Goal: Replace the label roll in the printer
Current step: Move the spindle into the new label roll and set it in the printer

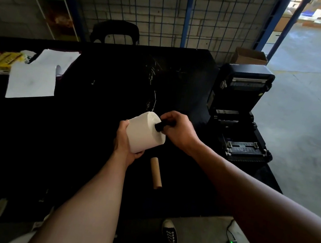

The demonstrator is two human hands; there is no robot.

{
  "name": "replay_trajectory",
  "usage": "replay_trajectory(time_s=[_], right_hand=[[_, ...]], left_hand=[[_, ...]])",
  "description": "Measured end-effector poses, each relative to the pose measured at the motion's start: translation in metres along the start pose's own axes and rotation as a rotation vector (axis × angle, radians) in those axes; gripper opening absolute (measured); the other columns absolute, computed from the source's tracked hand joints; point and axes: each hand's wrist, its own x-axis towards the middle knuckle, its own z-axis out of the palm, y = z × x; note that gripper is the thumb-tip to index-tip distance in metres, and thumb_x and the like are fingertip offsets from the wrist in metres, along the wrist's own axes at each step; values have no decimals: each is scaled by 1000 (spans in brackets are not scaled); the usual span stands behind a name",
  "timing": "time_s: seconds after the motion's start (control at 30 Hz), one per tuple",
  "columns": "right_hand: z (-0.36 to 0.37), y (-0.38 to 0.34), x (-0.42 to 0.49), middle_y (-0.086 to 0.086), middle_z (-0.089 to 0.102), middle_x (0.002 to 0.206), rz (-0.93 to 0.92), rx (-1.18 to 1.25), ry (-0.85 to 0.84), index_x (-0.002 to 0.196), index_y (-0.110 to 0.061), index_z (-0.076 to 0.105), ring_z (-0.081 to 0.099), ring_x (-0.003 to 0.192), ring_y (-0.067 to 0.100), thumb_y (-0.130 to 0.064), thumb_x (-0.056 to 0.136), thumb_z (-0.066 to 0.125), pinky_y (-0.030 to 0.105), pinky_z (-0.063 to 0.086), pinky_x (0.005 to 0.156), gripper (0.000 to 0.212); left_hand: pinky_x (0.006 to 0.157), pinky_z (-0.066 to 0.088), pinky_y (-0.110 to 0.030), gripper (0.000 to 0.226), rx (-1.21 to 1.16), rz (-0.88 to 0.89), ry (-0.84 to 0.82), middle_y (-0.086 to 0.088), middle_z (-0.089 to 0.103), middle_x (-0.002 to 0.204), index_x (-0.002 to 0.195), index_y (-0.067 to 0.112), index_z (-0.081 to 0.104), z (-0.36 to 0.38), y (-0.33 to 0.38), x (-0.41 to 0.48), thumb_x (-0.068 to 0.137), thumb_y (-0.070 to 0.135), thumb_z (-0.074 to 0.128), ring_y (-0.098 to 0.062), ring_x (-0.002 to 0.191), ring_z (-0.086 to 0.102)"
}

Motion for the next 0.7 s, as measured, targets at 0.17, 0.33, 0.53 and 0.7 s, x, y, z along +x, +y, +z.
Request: replay_trajectory(time_s=[0.17, 0.33, 0.53, 0.7], right_hand=[[2, 1, -5, 3, 72, 111, 10, -8, 23, 106, -20, 73, 64, 104, 17, 0, 83, 68, 24, 47, 82, 31], [2, 4, -6, -7, 69, 87, 16, 77, 51, 109, -16, 73, 61, 81, 3, -10, 83, 75, 16, 43, 71, 27], [5, 10, -4, -7, 68, 80, 39, 135, 43, 98, -20, 75, 66, 79, 9, -12, 80, 78, 27, 56, 76, 20], [1, 20, 2, 7, 74, 92, 271, 458, 52, 90, -20, 72, 72, 80, 19, -30, 91, 69, 34, 61, 74, 11]], left_hand=[[80, 46, -41, 40, -2, 15, 10, -6, 67, 102, 100, 26, 66, 2, -3, 4, 80, 57, 49, -30, 96, 63], [78, 48, -40, 41, -13, 19, 43, -7, 67, 102, 99, 25, 66, 1, -9, 6, 78, 57, 50, -31, 95, 64], [78, 50, -42, 49, -26, 30, 79, -10, 67, 108, 108, 22, 64, 0, -13, 8, 78, 59, 50, -33, 101, 64], [72, 54, -46, 64, -51, 48, 82, -11, 68, 116, 111, 26, 66, -3, -10, 9, 62, 66, 55, -34, 102, 66]])
